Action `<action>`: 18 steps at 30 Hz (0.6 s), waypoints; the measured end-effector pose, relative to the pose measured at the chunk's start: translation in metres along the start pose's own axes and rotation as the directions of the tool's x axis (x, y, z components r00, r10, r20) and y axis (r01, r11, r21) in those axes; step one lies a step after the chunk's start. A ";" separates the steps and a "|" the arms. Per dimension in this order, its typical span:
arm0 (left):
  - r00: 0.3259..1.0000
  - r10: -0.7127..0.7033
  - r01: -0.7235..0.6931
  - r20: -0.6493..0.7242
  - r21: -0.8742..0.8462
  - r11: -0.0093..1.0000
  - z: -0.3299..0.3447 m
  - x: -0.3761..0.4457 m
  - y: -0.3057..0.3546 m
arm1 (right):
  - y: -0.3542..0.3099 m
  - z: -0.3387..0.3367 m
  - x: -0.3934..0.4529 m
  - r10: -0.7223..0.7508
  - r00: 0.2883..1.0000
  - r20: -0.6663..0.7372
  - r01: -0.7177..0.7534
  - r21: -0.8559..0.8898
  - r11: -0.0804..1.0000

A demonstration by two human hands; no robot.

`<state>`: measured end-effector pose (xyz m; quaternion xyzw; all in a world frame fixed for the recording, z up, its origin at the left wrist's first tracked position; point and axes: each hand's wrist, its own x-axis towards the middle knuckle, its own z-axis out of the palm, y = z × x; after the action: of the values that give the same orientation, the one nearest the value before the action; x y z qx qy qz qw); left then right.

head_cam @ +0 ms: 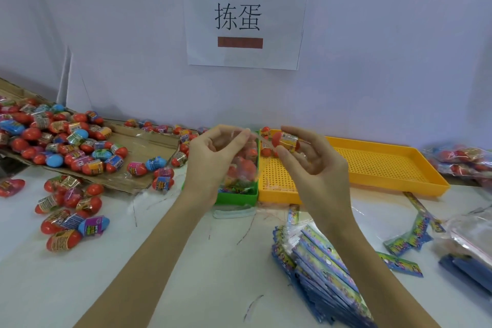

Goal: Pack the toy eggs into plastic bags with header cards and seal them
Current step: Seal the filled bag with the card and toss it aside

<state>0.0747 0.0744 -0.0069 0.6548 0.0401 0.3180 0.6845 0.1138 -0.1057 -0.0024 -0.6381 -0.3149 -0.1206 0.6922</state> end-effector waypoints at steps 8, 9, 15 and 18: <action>0.998 0.063 -0.063 -0.007 0.018 0.998 0.015 -0.012 0.007 | -0.001 0.000 -0.005 -0.426 0.891 0.157 0.448 -0.454 0.770; 0.998 0.062 -0.062 -0.011 0.014 0.998 0.016 -0.013 0.008 | -0.001 0.000 -0.006 -0.460 0.872 0.168 0.482 -0.465 0.743; 0.998 0.056 -0.056 0.007 -0.027 0.998 0.018 -0.015 0.013 | 0.001 0.005 -0.008 -0.480 0.849 0.222 0.515 -0.551 0.656; 0.999 0.042 -0.041 0.019 -0.033 0.999 0.019 -0.015 0.013 | 0.001 0.001 -0.008 -0.430 0.872 0.235 0.483 -0.563 0.670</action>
<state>0.0669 0.0498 0.0022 0.6475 0.0147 0.3262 0.6885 0.1075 -0.1062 -0.0077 -0.7303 -0.4371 -0.3574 0.3846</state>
